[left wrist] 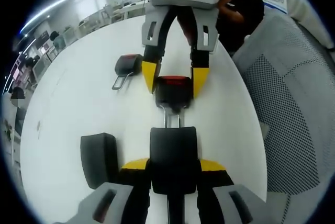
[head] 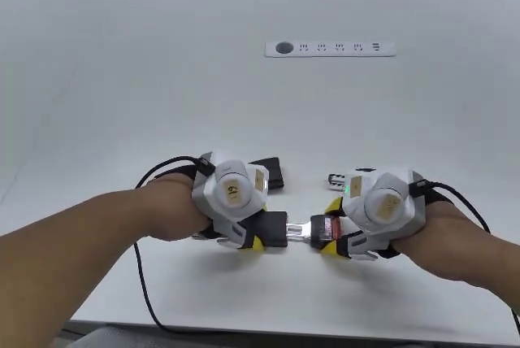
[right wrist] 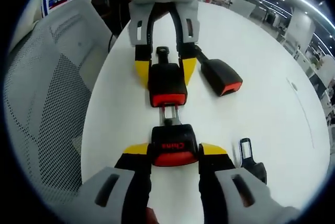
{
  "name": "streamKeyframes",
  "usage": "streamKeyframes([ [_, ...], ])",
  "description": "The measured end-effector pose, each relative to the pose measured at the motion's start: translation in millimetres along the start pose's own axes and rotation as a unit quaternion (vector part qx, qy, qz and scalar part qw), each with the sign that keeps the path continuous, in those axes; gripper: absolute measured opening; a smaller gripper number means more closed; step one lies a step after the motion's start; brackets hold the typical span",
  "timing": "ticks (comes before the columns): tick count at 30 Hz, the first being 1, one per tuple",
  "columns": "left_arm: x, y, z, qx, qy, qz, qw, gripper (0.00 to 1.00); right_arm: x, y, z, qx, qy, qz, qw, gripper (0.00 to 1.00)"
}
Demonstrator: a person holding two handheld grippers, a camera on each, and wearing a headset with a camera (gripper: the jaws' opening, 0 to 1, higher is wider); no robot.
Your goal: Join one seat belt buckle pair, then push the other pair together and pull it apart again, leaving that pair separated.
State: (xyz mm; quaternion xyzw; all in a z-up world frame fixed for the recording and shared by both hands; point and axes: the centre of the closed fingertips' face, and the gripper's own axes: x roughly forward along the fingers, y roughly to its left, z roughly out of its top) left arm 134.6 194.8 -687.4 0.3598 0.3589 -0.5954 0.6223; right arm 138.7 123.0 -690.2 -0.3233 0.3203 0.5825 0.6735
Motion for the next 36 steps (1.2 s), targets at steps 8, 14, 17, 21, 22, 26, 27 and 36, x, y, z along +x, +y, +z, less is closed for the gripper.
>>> streamKeyframes([
  [8,1.0,1.5,-1.6,0.001,-0.001,0.001,1.0,0.34,4.2,0.3,6.1,0.017,-0.021,0.01,0.9996,0.34],
  [14,1.3,2.3,-2.2,0.005,-0.009,-0.001,1.0,0.34,7.4,0.7,5.8,0.026,-0.029,0.023,0.999,0.33],
  [17,1.7,2.8,-2.7,0.006,-0.011,-0.003,0.9999,0.34,8.5,1.4,8.1,0.024,-0.025,0.024,0.9991,0.33],
  [21,2.3,3.9,-3.9,-0.001,-0.011,-0.006,0.9999,0.34,9.1,1.7,10.5,0.029,-0.024,0.025,0.999,0.32],
  [22,2.6,4.5,-4.5,-0.003,-0.011,-0.006,0.9999,0.34,9.4,1.8,10.9,0.03,-0.024,0.026,0.9989,0.32],
  [26,1.5,3.1,-2.5,-0.005,-0.009,-0.007,0.9999,0.34,12.0,1.6,13.7,0.027,-0.022,0.026,0.9991,0.32],
  [27,1.2,2.5,-2.0,-0.007,-0.007,-0.007,0.9999,0.34,12.4,1.2,14.3,0.026,-0.021,0.026,0.9991,0.32],
  [36,0.6,1.4,-1.6,-0.009,-0.008,-0.009,0.9999,0.33,13.8,0.2,16.0,0.013,-0.01,0.025,0.9996,0.32],
])
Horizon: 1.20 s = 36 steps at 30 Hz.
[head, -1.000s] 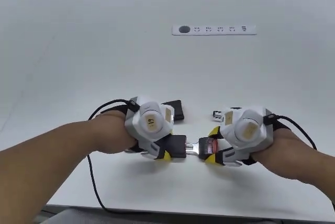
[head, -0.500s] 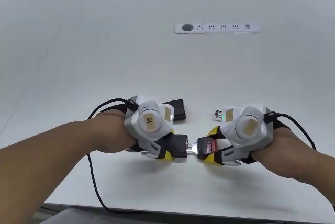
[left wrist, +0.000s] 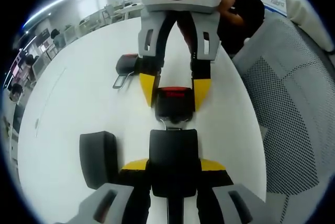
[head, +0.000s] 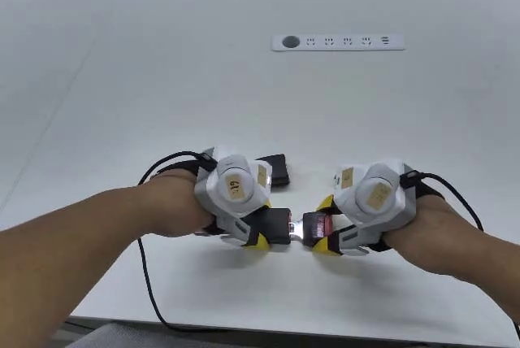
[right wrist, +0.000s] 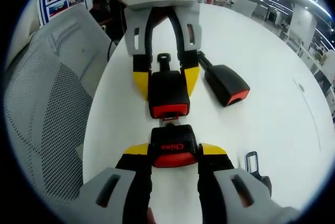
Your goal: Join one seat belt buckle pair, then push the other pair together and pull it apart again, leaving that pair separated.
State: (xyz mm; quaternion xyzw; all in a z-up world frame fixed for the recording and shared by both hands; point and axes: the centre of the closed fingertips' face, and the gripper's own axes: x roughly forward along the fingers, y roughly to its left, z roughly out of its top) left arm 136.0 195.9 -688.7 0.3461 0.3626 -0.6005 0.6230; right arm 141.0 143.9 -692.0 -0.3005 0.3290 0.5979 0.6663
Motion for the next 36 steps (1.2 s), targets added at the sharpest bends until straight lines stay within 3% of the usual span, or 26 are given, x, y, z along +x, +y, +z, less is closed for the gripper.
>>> streamKeyframes([
  [25,-1.0,-0.7,1.6,-0.001,0.006,0.0,1.0,0.33,-0.6,1.3,-0.5,-0.008,0.014,-0.004,0.9999,0.32],
  [36,1.2,2.9,-1.1,0.0,0.007,0.0,1.0,0.33,3.9,1.9,9.1,-0.01,0.005,-0.002,0.9999,0.32],
])
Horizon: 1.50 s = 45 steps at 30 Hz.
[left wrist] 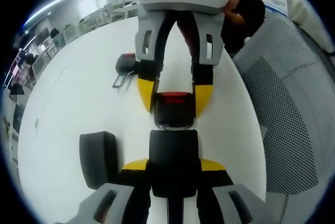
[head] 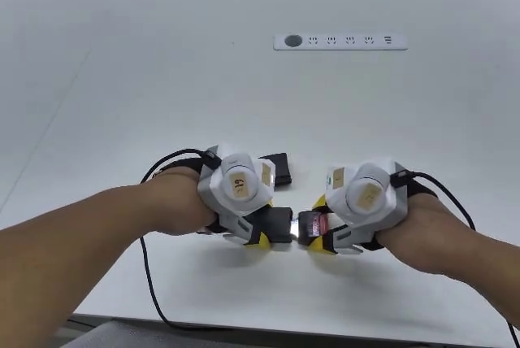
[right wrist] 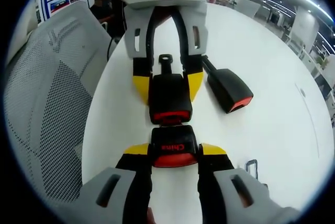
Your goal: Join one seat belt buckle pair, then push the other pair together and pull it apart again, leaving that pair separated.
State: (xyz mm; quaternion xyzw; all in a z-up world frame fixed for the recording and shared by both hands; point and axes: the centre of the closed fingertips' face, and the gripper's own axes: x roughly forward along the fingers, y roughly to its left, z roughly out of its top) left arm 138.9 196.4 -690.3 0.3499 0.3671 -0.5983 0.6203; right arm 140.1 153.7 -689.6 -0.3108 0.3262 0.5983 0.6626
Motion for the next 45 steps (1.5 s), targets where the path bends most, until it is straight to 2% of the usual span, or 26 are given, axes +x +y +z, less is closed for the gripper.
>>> streamKeyframes([
  [1,0.1,0.1,-0.1,0.0,0.0,0.0,1.0,0.33,-1.5,-16.0,4.0,0.012,-0.011,-0.039,0.9991,0.32],
  [2,0.4,0.5,-0.4,0.002,-0.001,0.0,1.0,0.33,-2.7,-5.4,-0.6,-0.016,0.011,0.001,0.9998,0.32],
  [3,0.2,0.7,-0.5,0.002,-0.001,0.0,1.0,0.33,-5.2,-5.5,6.2,-0.001,-0.002,-0.009,1.0,0.32],
  [5,-0.7,-1.1,1.1,0.002,-0.001,0.001,1.0,0.33,4.0,-5.9,-0.3,0.001,0.0,-0.008,1.0,0.32],
  [7,-1.1,-1.8,1.9,0.003,0.001,0.0,1.0,0.33,6.1,-5.2,-1.4,0.001,0.001,-0.007,1.0,0.32],
  [9,-1.1,-1.8,1.6,0.003,0.001,0.001,1.0,0.33,-0.7,-0.9,3.4,-0.008,0.003,-0.009,0.9999,0.32],
  [12,-1.9,-2.0,1.0,-0.004,-0.002,0.002,1.0,0.33,-2.6,2.4,1.5,-0.002,0.005,0.0,1.0,0.32],
  [14,-2.5,-2.5,0.9,-0.006,-0.003,0.003,1.0,0.33,-3.0,3.8,-0.4,-0.013,0.012,0.007,0.9998,0.32],
  [31,-1.2,0.9,-6.2,-0.013,-0.001,0.005,0.9999,0.33,0.5,-0.2,-2.5,-0.013,0.017,0.007,0.9997,0.32],
  [45,-1.9,1.9,-6.1,-0.02,-0.005,0.005,0.9998,0.33,0.8,-0.3,-2.8,-0.011,0.018,0.007,0.9997,0.32],
])
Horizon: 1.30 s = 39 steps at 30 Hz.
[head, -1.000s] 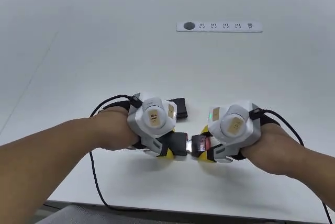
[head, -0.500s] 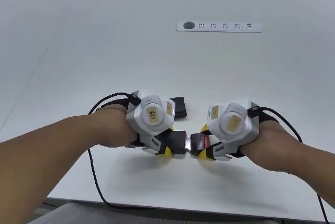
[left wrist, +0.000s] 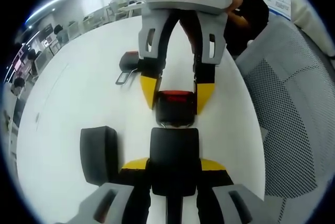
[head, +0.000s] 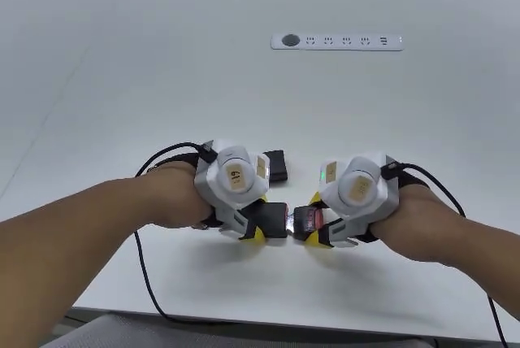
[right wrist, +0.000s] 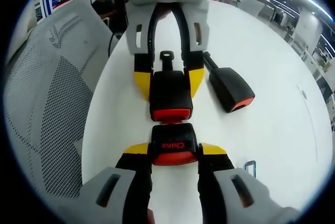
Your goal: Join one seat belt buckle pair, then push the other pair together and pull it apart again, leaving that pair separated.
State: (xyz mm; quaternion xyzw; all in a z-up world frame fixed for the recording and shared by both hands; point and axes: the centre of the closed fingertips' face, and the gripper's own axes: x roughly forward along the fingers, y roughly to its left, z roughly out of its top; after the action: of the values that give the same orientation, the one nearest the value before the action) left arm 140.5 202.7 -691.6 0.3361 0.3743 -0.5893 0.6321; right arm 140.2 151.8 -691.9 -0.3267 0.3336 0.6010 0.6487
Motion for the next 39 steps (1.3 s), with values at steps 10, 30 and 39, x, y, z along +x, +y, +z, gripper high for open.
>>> streamKeyframes([
  [10,0.8,-0.5,0.9,-0.003,0.003,0.002,1.0,0.34,-0.5,-0.5,0.4,0.003,0.003,-0.003,1.0,0.34],
  [30,-29.7,-1.8,20.0,-0.012,0.005,0.034,0.9993,0.35,-28.1,-1.9,12.9,-0.011,-0.011,-0.029,0.9995,0.37],
  [39,-51.9,33.1,31.1,-0.037,-0.035,0.065,0.9966,0.36,-54.1,-31.0,5.9,0.016,-0.027,-0.061,0.9976,0.36],
])
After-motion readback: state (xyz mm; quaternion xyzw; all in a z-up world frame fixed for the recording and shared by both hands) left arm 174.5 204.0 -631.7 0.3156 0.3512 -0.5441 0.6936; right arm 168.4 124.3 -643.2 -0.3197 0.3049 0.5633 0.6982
